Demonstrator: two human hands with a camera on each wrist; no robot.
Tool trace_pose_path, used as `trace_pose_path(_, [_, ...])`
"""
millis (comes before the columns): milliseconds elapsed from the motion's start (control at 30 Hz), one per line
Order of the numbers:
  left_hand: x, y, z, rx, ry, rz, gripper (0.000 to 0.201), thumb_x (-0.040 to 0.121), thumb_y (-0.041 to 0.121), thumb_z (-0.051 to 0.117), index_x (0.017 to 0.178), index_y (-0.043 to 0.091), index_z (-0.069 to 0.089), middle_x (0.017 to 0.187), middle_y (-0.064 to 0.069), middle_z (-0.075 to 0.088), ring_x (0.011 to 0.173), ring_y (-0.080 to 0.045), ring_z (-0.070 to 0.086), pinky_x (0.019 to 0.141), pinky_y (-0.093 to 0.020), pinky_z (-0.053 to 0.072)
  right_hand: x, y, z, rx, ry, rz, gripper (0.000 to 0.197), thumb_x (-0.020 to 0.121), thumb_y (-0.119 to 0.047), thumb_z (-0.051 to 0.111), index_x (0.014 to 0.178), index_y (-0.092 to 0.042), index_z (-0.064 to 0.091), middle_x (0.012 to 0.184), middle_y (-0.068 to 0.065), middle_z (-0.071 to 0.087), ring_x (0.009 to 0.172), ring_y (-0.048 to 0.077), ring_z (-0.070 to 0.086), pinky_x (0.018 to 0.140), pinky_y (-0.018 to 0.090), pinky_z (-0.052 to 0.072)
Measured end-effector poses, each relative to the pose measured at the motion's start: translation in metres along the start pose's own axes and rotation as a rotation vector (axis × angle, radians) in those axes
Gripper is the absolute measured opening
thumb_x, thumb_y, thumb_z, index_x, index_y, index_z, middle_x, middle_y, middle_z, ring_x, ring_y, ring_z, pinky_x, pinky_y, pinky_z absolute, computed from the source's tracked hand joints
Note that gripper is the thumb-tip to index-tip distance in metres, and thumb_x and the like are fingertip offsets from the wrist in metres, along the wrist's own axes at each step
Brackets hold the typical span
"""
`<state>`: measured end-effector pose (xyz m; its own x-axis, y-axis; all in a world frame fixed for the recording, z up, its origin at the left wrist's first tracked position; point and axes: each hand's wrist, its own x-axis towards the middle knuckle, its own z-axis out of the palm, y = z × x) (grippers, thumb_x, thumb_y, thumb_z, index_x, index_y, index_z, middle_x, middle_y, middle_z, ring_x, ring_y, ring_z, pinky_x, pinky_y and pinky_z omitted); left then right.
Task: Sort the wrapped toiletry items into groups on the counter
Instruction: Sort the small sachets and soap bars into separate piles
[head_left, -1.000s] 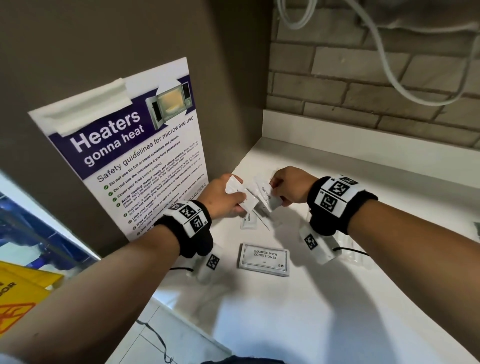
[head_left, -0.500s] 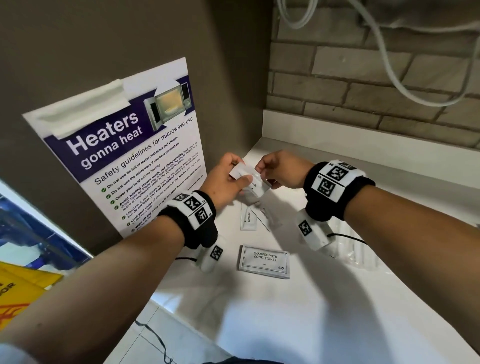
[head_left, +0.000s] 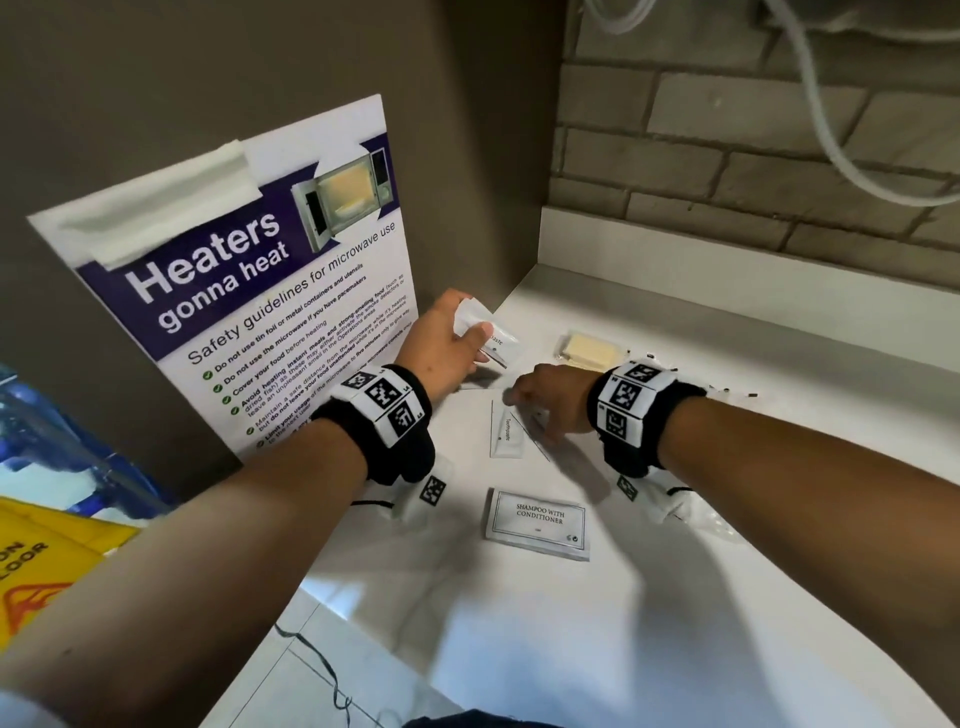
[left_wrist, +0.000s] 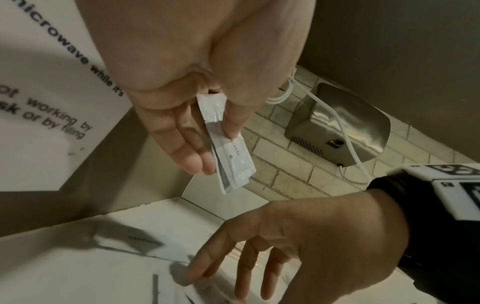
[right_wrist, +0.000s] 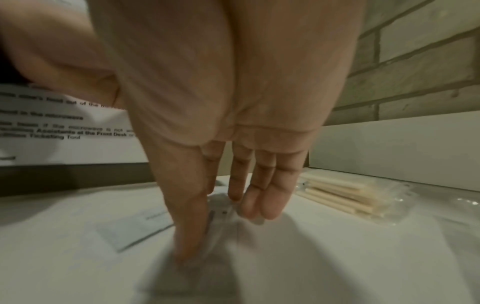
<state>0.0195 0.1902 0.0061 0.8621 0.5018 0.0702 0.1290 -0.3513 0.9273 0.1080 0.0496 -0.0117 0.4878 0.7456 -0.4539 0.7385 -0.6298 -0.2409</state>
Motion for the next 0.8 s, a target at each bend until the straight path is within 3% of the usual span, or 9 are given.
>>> trace_pose_path(67, [-0.002,-0.003,0.000,0.010,0.001,-0.008,0.016,0.096,0.013,0.056,0.109,0.019,0.048,0.099,-0.013,0.067,0.070,-0.019,0.067,0.069,-0.041,0.058,0.006,-0.001,0.003,-0.050,0.023,-0.019,0.051,0.075,-0.008,0.067,0.125,-0.016,0.058,0.105,0.002,0.060,0.109,0.027,0.060,0.083,0.024,0.045])
trace_pose_path(167, [-0.005,-0.008,0.000,0.022,-0.011,-0.034,0.016,0.096,0.015,0.056,0.109,0.019,0.048,0.100,-0.015,0.069,0.074,-0.022,0.069,0.069,-0.044,0.059,0.007,-0.004,0.003,-0.117,0.036,-0.031,0.020,0.075,-0.012,0.065,0.087,-0.022,0.053,0.097,0.004,0.047,0.103,0.032,0.059,0.076,0.030,0.047])
trace_pose_path(233, [-0.006,-0.010,0.001,0.026,-0.025,-0.055,0.014,0.096,0.017,0.056,0.108,0.019,0.048,0.095,-0.013,0.070,0.073,-0.022,0.070,0.069,-0.047,0.059,0.005,-0.004,0.002,-0.160,0.056,-0.004,0.019,0.081,-0.012,0.061,0.098,-0.018,0.054,0.112,0.011,0.049,0.107,0.032,0.055,0.078,0.032,0.045])
trace_pose_path(333, [-0.005,-0.009,0.001,0.034,-0.004,-0.060,0.013,0.097,0.018,0.054,0.106,0.020,0.047,0.090,-0.012,0.069,0.063,-0.018,0.067,0.064,-0.046,0.059,0.003,0.001,-0.004,-0.147,0.103,0.033,0.045,0.081,-0.016,0.069,0.122,-0.007,0.052,0.122,0.012,0.051,0.110,0.031,0.054,0.084,0.033,0.046])
trace_pose_path(433, [-0.002,-0.007,-0.001,0.002,0.029,-0.041,0.011,0.097,0.017,0.054,0.105,0.019,0.047,0.090,-0.012,0.068,0.059,-0.015,0.065,0.059,-0.043,0.058,0.000,0.007,-0.020,-0.036,0.082,0.075,0.048,0.071,-0.023,0.082,0.110,-0.011,0.057,0.100,0.003,0.057,0.090,0.022,0.056,0.071,0.026,0.041])
trace_pose_path(500, [0.000,-0.006,-0.001,-0.007,0.052,-0.037,0.012,0.097,0.018,0.054,0.106,0.020,0.047,0.093,-0.012,0.067,0.058,-0.016,0.064,0.060,-0.045,0.057,-0.004,0.009,-0.030,0.073,0.100,0.078,0.032,0.077,-0.026,0.079,0.096,-0.016,0.056,0.077,0.000,0.060,0.066,0.017,0.056,0.062,0.026,0.042])
trace_pose_path(567, [0.002,-0.005,-0.002,-0.018,0.077,-0.025,0.013,0.097,0.018,0.054,0.108,0.019,0.047,0.094,-0.011,0.066,0.062,-0.016,0.065,0.059,-0.037,0.058,-0.005,0.010,-0.035,0.289,0.142,0.061,0.027,0.082,-0.016,0.074,0.099,-0.019,0.054,0.065,0.002,0.062,0.049,0.013,0.056,0.061,0.025,0.048])
trace_pose_path(667, [0.004,-0.003,-0.002,-0.049,0.097,-0.003,0.016,0.098,0.016,0.054,0.113,0.016,0.047,0.091,-0.006,0.065,0.066,-0.013,0.066,0.058,-0.029,0.059,-0.006,0.005,-0.037,0.533,0.182,0.041,0.024,0.083,-0.001,0.065,0.094,-0.020,0.058,0.070,0.010,0.064,0.052,0.017,0.060,0.068,0.033,0.057])
trace_pose_path(800, [0.005,0.001,-0.002,-0.082,0.064,-0.018,0.016,0.097,0.014,0.054,0.111,0.016,0.046,0.091,-0.004,0.064,0.064,-0.012,0.066,0.069,-0.041,0.061,-0.004,-0.005,-0.030,0.466,0.372,0.091,0.015,0.075,-0.010,0.074,0.082,-0.017,0.063,0.068,0.001,0.061,0.062,0.018,0.059,0.056,0.022,0.047])
